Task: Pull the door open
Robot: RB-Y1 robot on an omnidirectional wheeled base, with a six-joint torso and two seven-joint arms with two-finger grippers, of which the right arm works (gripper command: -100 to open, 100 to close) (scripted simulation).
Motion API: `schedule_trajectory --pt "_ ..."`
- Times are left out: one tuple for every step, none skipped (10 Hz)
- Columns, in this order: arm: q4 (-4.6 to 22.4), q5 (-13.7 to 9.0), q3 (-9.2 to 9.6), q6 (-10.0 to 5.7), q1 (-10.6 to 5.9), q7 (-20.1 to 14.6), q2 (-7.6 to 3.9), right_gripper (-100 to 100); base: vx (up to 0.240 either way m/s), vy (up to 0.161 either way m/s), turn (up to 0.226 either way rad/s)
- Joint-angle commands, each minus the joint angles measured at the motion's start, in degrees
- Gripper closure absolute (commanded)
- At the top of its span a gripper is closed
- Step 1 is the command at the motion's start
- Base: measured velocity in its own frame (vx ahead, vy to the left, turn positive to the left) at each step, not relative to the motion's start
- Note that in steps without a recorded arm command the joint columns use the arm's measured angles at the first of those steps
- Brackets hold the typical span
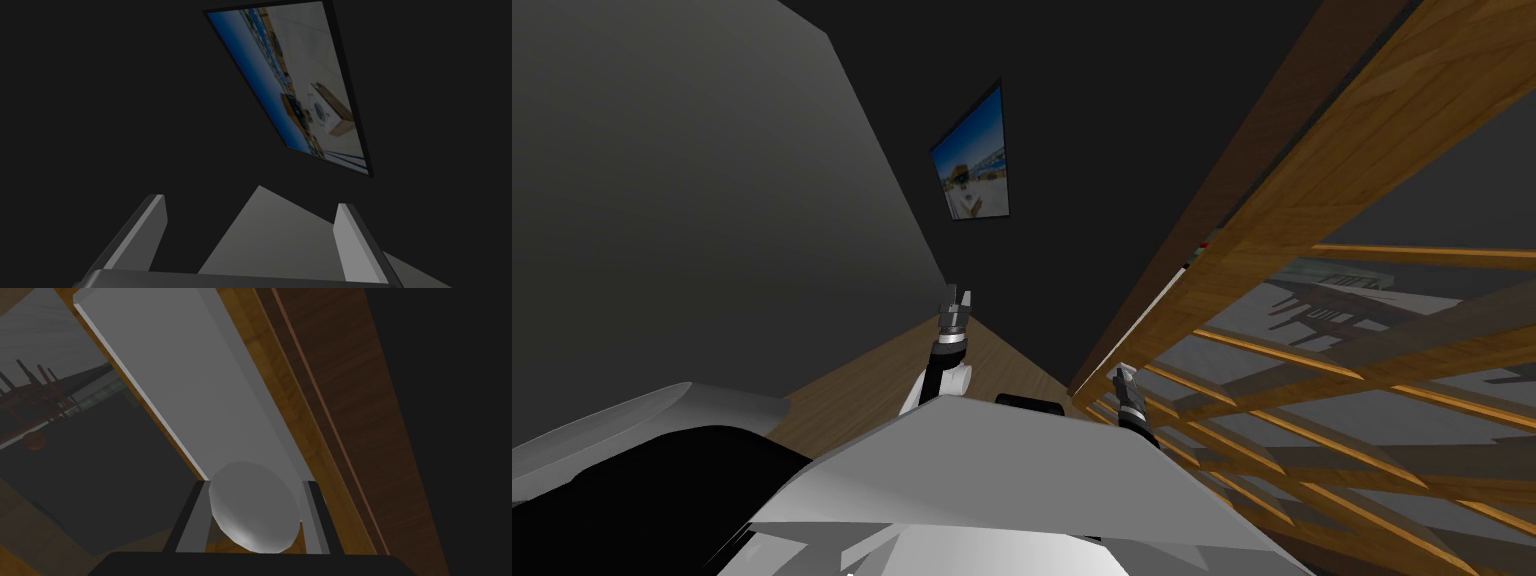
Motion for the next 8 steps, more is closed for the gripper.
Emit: schedule_trajectory --pt "-0.3 -0.1 0.22 0.13 0.12 -2.6 0.20 100 -0.018 0.001 0.009" --pt "-0.3 -0.1 0.30 0.13 0.07 -4.2 0.20 100 -0.029 0.001 0.012" --pt "-0.3 -0.1 0.30 0.13 0.07 -4.7 0.20 100 -0.024 -0.001 0.012" --pt "-0.3 -0.2 0.39 0.12 0.02 -6.7 0.20 100 -0.024 -0.001 0.015" --pt "-0.3 -0.3 0.49 0.12 -0.04 -8.2 0.21 100 -0.035 0.002 0.014" --pt "-0.3 -0.3 0.49 0.12 -0.04 -9.0 0.21 100 -0.028 0.001 0.008" --pt "-0.3 -0.4 0.59 0.12 -0.11 -11.0 0.21 100 -0.025 0.002 0.007" --pt "-0.3 -0.4 0.59 0.12 -0.11 -11.2 0.21 100 -0.021 -0.002 0.011"
